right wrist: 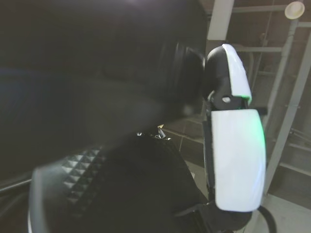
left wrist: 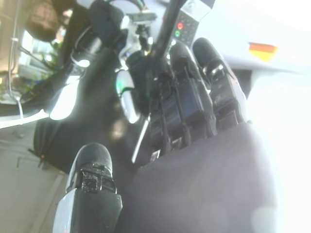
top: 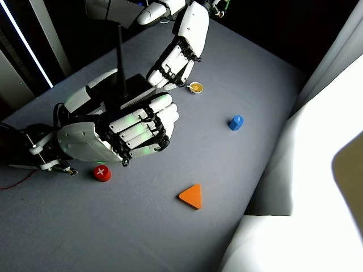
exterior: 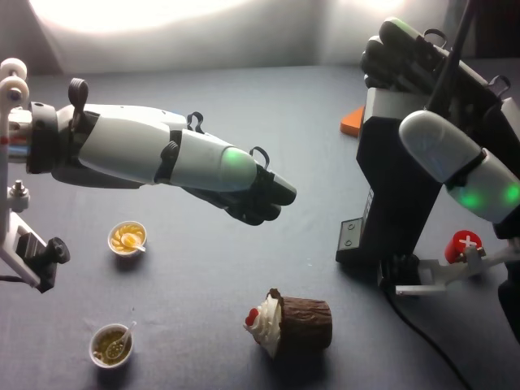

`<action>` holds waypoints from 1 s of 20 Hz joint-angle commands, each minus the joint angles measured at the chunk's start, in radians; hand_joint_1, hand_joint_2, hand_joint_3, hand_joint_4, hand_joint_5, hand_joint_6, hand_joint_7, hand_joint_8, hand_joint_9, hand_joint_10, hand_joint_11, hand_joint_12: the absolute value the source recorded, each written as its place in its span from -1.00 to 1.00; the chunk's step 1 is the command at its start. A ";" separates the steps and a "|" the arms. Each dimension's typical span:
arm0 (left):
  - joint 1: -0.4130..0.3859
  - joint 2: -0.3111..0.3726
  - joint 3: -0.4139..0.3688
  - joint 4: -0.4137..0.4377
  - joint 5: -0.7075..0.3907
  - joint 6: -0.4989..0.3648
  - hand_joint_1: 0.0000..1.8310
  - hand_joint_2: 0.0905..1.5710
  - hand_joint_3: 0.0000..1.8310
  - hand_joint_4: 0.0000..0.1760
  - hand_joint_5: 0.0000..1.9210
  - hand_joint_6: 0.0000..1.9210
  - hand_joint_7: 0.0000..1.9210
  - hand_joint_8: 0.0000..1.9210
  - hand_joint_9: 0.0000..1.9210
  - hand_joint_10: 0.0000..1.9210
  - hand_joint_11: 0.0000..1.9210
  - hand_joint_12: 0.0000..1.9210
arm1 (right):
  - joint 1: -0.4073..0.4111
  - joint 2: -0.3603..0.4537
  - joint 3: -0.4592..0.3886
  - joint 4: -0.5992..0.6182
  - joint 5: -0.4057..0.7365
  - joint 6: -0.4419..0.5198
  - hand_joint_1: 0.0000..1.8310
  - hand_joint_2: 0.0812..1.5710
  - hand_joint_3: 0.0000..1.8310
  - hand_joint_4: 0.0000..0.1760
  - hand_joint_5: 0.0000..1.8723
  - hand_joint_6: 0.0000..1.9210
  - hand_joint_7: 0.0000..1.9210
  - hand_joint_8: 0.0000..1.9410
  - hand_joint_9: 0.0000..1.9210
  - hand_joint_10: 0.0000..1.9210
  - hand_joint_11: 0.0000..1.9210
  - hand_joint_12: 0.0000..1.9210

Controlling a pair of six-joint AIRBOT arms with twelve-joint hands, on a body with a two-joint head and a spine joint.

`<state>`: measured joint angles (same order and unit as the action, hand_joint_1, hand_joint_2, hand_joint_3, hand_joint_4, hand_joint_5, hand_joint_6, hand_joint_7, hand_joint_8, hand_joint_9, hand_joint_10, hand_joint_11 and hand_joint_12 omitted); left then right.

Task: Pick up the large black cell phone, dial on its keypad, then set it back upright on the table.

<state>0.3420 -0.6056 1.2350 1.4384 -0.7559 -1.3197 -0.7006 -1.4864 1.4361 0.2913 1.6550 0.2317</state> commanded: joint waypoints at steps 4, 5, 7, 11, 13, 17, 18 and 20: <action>-0.028 0.008 0.004 -0.064 -0.050 -0.016 -1.00 0.51 -1.00 -1.00 -0.63 -1.00 -0.50 -0.99 -0.49 -0.99 -0.89 -0.14 | 0.008 0.009 0.002 -0.019 0.110 0.006 -0.48 0.34 -1.00 -1.00 -0.62 -1.00 -0.62 -1.00 -0.64 -1.00 -1.00 0.01; -0.029 0.008 0.005 -0.064 -0.051 -0.016 -1.00 0.51 -1.00 -1.00 -0.63 -1.00 -0.50 -0.99 -0.49 -0.99 -0.89 -0.14 | 0.008 0.009 0.002 -0.020 0.110 0.005 -0.48 0.34 -1.00 -1.00 -0.62 -1.00 -0.62 -1.00 -0.64 -1.00 -1.00 0.01; -0.031 0.008 0.006 -0.059 -0.051 -0.018 -1.00 0.52 -1.00 -1.00 -0.62 -0.99 -0.49 -0.99 -0.49 -1.00 -0.89 -0.14 | 0.008 0.009 0.002 -0.020 0.110 0.005 -0.44 0.29 -1.00 -1.00 -0.61 -0.99 -0.66 -1.00 -0.70 -1.00 -1.00 -0.16; -0.032 0.007 0.005 -0.048 -0.055 -0.021 -1.00 0.52 -1.00 -1.00 -0.62 -1.00 -0.49 -1.00 -0.49 -1.00 -0.89 -0.14 | 0.008 0.009 0.001 -0.020 0.110 0.003 -0.56 0.19 -1.00 -1.00 -0.71 -1.00 -0.76 -1.00 -0.80 -1.00 -1.00 -0.40; -0.032 0.007 0.005 -0.027 -0.060 -0.032 -1.00 0.52 -1.00 -1.00 -0.61 -0.99 -0.47 -0.99 -0.50 -1.00 -0.89 -0.14 | 0.008 0.009 0.001 -0.020 0.110 0.003 -0.60 0.12 -1.00 -1.00 -0.74 -1.00 -0.77 -1.00 -0.81 -1.00 -1.00 -0.44; -0.042 0.011 0.008 -0.011 -0.060 -0.038 -1.00 0.52 -1.00 -1.00 -0.63 -1.00 -0.50 -1.00 -0.51 -1.00 -0.89 -0.15 | 0.011 0.012 -0.002 -0.020 0.110 0.003 -0.83 0.08 -1.00 -1.00 -0.94 -1.00 -0.93 -1.00 -0.96 -1.00 -1.00 -0.79; -0.042 0.011 0.009 -0.008 -0.060 -0.040 -1.00 0.52 -1.00 -1.00 -0.61 -0.99 -0.48 -0.99 -0.52 -1.00 -0.91 -0.16 | 0.012 0.015 -0.007 -0.020 0.110 0.003 -0.91 0.04 -1.00 -0.91 -1.00 -1.00 -0.98 -1.00 -1.00 -1.00 -1.00 -0.91; -0.043 0.012 0.009 0.008 -0.062 -0.046 -1.00 0.52 -1.00 -1.00 -0.61 -0.99 -0.48 -0.99 -0.52 -1.00 -0.91 -0.16 | 0.014 0.023 -0.017 -0.020 0.110 0.002 -0.93 0.03 -1.00 -0.88 -1.00 -1.00 -1.00 -1.00 -1.00 -1.00 -1.00 -0.97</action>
<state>0.3260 -0.6048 1.2446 1.5158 -0.7753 -1.3563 -0.6899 -1.4719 1.4197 0.2871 1.6581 0.2302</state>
